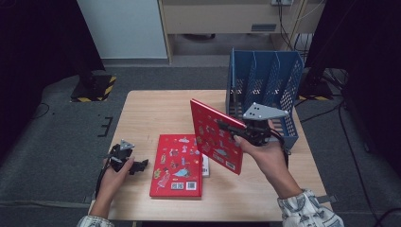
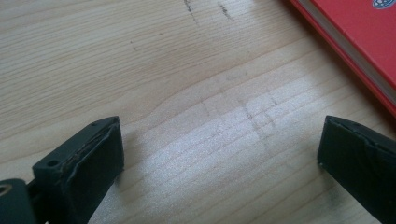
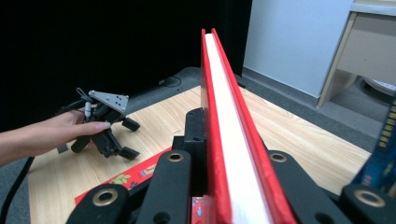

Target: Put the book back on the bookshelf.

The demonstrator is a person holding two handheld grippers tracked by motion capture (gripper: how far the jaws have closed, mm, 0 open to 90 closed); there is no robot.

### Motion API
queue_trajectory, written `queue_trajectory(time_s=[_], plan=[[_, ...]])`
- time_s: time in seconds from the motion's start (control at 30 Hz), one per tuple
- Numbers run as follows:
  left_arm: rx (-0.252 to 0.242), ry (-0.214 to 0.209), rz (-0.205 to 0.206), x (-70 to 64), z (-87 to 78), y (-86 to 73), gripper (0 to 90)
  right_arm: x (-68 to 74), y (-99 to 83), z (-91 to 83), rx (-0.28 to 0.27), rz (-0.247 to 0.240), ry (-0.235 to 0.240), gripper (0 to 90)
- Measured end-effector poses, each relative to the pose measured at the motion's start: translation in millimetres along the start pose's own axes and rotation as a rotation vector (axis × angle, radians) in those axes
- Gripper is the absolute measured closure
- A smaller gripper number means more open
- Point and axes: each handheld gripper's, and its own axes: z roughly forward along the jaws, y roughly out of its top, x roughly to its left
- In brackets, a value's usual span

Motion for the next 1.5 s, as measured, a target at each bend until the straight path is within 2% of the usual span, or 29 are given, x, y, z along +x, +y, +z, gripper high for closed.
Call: queue_trajectory(time_s=[0.4,0.97,1.27,1.5], plan=[[-0.038,0.005,-0.011,-1.6,1.4,-3.2,0.0,-7.6,-10.2,-24.3,0.006,0.012,-0.025,79.4],[-0.053,0.009,-0.012,-2.8,2.3,-4.1,0.0,-14.8,-20.1,-49.6,0.003,0.039,-0.037,79.4],[-0.053,0.008,-0.009,-3.2,2.5,-3.9,0.0,-13.7,-14.6,-67.8,-0.01,0.044,-0.041,79.4],[-0.053,0.008,-0.01,-3.2,2.5,-3.9,0.0,-18.3,1.1,-81.3,-0.008,0.053,-0.065,79.4]])
